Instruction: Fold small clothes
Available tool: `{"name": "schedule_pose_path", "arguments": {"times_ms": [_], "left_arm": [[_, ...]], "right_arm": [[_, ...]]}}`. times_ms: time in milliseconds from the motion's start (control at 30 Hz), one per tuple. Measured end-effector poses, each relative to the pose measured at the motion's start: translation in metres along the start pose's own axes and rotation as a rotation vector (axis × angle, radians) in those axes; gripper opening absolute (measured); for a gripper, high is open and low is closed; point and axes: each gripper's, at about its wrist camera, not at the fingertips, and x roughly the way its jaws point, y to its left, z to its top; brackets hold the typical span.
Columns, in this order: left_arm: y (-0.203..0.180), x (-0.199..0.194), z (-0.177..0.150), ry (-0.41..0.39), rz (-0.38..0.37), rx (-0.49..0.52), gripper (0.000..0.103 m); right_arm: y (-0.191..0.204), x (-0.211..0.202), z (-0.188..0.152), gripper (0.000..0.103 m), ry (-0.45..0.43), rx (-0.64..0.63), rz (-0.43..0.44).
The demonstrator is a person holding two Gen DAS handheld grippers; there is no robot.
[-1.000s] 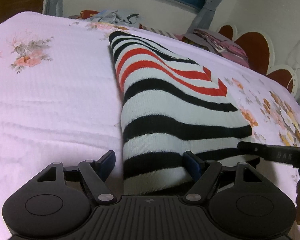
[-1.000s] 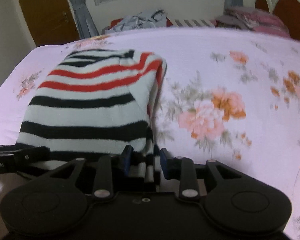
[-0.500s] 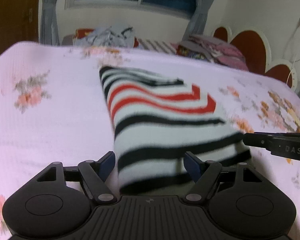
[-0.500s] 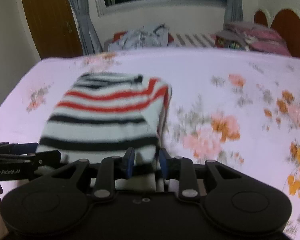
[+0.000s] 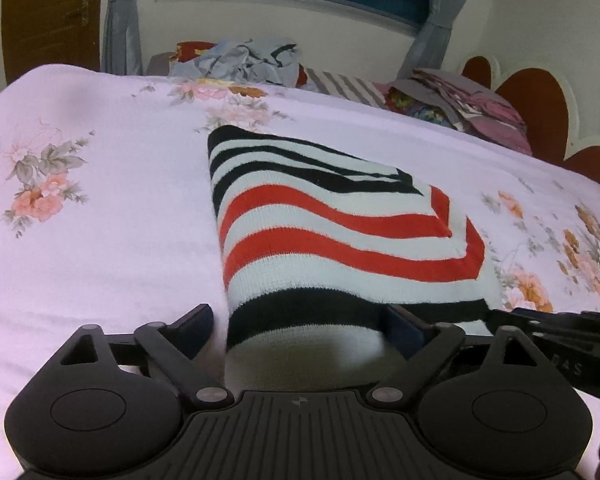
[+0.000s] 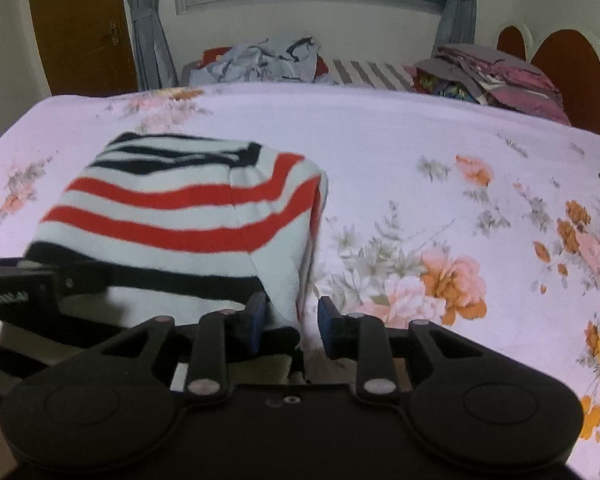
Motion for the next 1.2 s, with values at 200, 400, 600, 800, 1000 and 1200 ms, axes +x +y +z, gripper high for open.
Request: {"name": "schedule_pose_path", "arguments": {"times_ms": [200,400,600,800,1000,1200], "left_arm": [[0.002,0.002,0.002,0.05,0.034,-0.058,0.103],[-0.008,-0.007,0.005,0.101,0.14,-0.081,0.103],[-0.014,-0.035,-0.003,0.061,0.234,-0.094,0.103],[-0.026,-0.061,-0.02,0.041,0.325,-0.051,0.103],[-0.036,-0.098,-0.039,0.014,0.353,-0.05,0.103],[-0.053,-0.159,-0.057,-0.027,0.349,-0.038,0.103]], "right_arm": [[-0.012,0.006,-0.002,0.036,0.012,0.063,0.039],[-0.01,0.005,-0.005,0.036,0.019,0.028,0.051],[-0.01,0.003,-0.001,0.04,0.034,0.019,0.06],[-0.011,-0.021,-0.003,0.048,-0.001,0.02,0.051],[-0.013,-0.033,-0.031,0.055,0.022,-0.058,0.027],[-0.027,-0.091,-0.043,0.068,-0.043,0.018,0.128]]}}
